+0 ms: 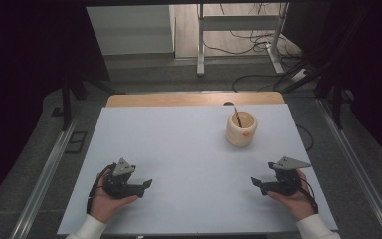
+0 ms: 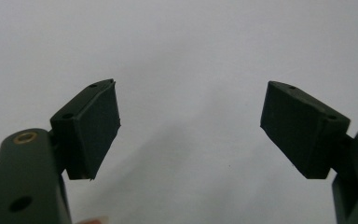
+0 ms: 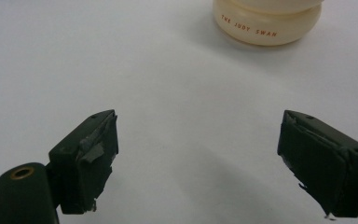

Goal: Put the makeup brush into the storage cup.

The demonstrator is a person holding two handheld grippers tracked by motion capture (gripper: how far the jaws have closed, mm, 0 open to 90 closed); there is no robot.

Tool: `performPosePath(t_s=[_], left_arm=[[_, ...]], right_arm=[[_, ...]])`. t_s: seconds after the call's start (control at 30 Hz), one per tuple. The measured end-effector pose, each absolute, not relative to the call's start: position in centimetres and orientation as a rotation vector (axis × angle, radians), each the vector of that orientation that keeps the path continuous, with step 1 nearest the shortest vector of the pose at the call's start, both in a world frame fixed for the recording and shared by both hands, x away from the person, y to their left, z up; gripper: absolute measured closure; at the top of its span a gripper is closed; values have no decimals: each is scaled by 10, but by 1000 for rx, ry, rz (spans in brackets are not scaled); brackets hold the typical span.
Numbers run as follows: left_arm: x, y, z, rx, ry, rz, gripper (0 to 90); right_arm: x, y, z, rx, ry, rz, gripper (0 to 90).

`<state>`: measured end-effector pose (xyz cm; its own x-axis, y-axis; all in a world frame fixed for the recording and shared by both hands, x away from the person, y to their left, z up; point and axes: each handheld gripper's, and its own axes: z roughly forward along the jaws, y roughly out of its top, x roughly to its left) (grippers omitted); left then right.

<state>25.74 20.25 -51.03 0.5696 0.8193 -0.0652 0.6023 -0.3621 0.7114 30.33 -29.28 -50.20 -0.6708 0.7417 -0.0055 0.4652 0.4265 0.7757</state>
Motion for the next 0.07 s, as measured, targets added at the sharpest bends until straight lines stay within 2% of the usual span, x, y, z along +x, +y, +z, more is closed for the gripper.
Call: performPosePath(t_s=[0.07], left_arm=[[259,202,-510,2095,1131,392,200]], right_arm=[[303,-294,-502,1034,2338,1108,123]])
